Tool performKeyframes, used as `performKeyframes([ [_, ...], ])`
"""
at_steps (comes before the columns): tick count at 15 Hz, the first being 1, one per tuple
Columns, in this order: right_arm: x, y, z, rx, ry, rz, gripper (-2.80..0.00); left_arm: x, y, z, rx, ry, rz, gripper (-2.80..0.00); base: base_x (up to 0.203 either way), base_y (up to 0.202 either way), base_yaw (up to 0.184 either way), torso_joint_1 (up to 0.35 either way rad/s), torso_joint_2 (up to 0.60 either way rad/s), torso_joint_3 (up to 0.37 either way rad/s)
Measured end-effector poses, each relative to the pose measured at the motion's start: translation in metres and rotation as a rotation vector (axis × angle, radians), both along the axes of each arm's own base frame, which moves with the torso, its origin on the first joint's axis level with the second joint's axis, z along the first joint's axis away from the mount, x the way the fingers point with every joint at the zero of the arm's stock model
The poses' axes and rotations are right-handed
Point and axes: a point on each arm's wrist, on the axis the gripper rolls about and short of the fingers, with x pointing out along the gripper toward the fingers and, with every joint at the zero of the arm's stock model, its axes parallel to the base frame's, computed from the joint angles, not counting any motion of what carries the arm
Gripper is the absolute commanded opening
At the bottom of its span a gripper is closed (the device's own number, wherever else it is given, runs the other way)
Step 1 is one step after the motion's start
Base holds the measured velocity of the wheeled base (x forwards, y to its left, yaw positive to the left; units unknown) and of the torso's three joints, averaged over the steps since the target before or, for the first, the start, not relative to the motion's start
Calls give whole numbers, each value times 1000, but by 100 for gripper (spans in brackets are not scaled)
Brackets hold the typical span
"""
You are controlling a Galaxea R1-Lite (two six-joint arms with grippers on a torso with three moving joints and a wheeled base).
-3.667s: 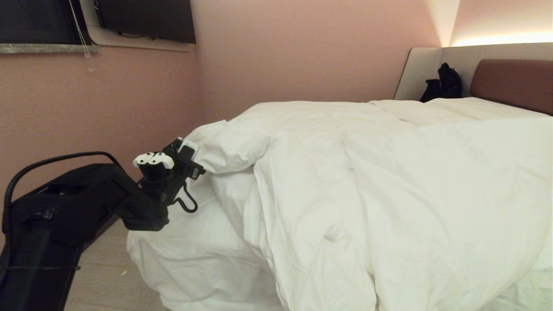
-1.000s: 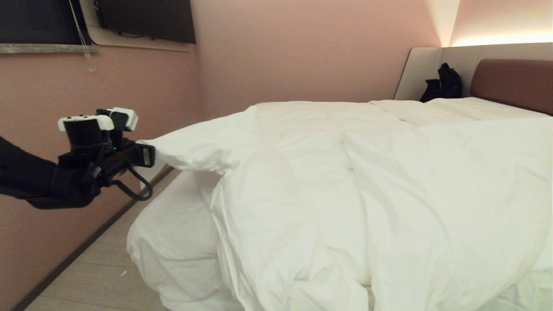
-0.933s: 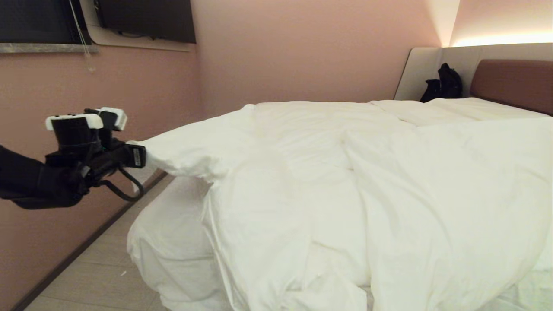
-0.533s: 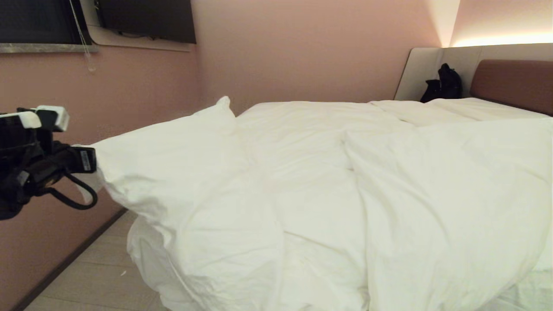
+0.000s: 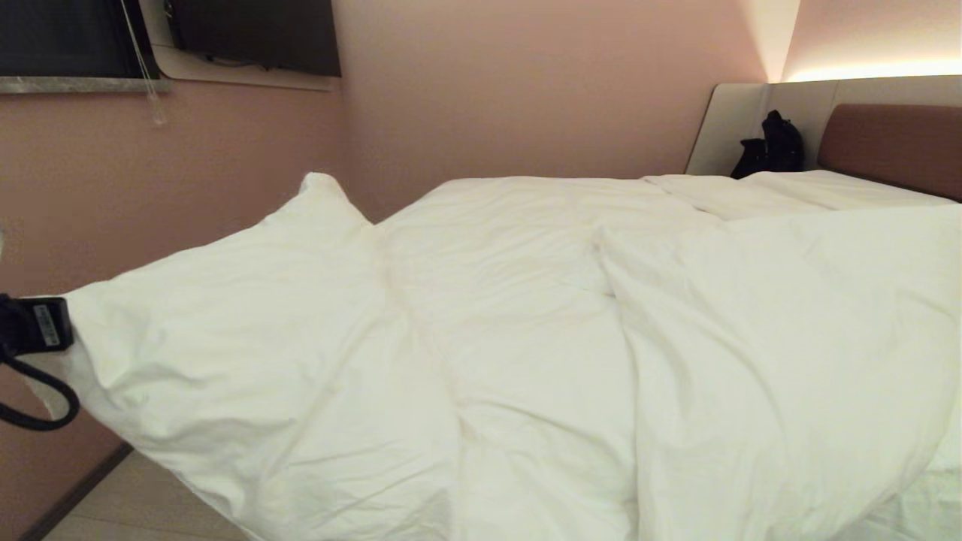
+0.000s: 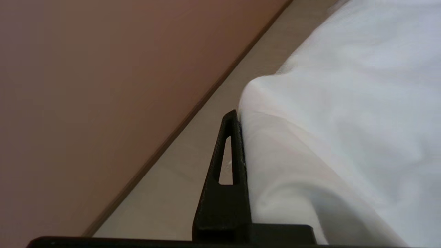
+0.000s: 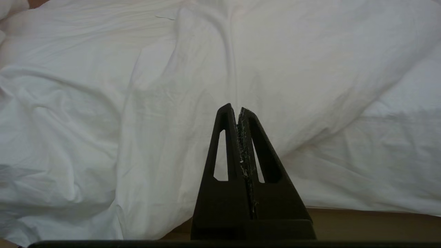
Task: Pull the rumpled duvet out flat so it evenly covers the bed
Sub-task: Flatten the corners of the folded blanket
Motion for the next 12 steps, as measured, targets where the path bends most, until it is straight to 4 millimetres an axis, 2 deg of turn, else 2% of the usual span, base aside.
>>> performKeyframes([
  [2,0,0,0,0,0,0,-280,-17,4,0,1,-4,43,-280,0,0,0,0,0,0],
  [6,0,0,0,0,0,-1,-280,-69,32,-14,-26,28,238,-280,0,0,0,0,0,0],
  [8,0,0,0,0,-1,-1,-280,-84,38,-19,-35,40,303,-280,0,0,0,0,0,0],
  [12,0,0,0,0,0,0,-280,-101,42,-29,-50,76,375,-280,0,0,0,0,0,0],
])
